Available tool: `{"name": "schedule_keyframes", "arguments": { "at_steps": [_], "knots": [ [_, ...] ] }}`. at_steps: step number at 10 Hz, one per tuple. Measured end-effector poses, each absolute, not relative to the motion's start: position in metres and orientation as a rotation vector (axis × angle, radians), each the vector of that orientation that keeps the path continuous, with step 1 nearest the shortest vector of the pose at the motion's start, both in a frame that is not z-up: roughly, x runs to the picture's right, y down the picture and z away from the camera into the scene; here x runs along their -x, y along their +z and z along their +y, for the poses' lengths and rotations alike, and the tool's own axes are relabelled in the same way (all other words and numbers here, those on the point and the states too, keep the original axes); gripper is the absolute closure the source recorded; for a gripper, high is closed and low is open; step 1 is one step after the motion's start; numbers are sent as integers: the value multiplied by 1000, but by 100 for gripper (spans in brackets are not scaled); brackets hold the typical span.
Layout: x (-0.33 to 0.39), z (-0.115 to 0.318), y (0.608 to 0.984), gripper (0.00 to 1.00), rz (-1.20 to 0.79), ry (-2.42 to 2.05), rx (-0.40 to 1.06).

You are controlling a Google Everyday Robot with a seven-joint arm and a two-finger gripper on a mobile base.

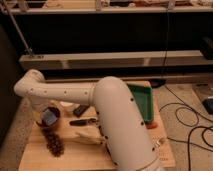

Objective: Wipe tray with sponge

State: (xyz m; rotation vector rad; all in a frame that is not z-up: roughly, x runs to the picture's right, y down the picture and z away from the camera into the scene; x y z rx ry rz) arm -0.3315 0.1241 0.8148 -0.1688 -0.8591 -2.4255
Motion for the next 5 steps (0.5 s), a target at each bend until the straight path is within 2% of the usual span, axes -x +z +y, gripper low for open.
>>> {"name": "schedule_keyframes", "arguments": {
  "at_steps": [5],
  "knots": [
    [330, 132, 825, 31, -875, -2413, 190]
  ]
}}
